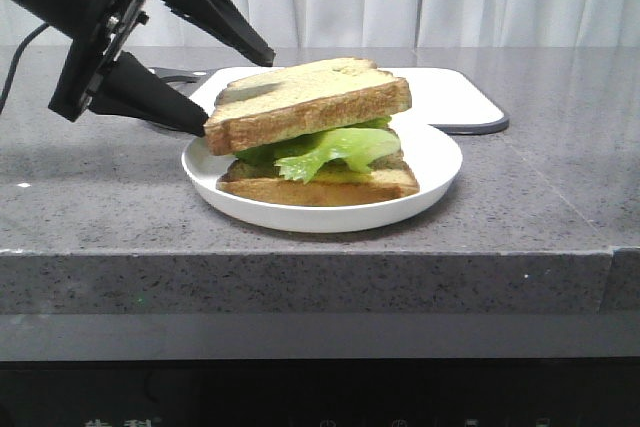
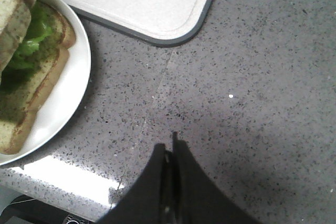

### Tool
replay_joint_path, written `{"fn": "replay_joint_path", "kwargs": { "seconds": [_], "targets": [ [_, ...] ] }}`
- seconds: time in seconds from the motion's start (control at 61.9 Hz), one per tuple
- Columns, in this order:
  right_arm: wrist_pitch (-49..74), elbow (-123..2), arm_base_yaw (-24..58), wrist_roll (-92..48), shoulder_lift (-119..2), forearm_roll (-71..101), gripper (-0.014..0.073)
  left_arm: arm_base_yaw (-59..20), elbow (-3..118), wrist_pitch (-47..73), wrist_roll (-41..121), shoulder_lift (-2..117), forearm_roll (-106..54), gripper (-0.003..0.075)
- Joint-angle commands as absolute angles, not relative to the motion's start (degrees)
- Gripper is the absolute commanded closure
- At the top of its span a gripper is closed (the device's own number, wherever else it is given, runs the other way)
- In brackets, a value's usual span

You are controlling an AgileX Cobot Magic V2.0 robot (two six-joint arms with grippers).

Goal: Left arm grabs bread, right arm adds lettuce

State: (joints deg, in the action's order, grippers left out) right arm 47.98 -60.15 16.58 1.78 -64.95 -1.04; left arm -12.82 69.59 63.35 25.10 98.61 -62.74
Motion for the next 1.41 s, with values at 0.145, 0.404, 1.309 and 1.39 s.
{"fn": "replay_joint_path", "kwargs": {
  "seconds": [0.145,0.404,1.309,1.39],
  "targets": [
    [45.15,-61.5,16.25,1.72,-63.5,-0.97,0.0662,-9.81,70.76,66.34,24.84,93.92,-65.88,0.0215],
    [45.27,-61.5,16.25,1.72,-63.5,-0.97,0.0662,-7.24,70.76,66.31,24.84,89.69,-65.18,0.0352],
    [33.69,-54.13,16.25,3.06,-53.07,-2.17,0.0663,-7.04,64.72,40.85,7.05,65.87,-17.3,0.074],
    [30.56,-51.0,16.25,3.06,-49.6,-3.39,0.0663,-7.04,59.07,34.46,7.05,60.28,-15.78,0.074]
  ]
}}
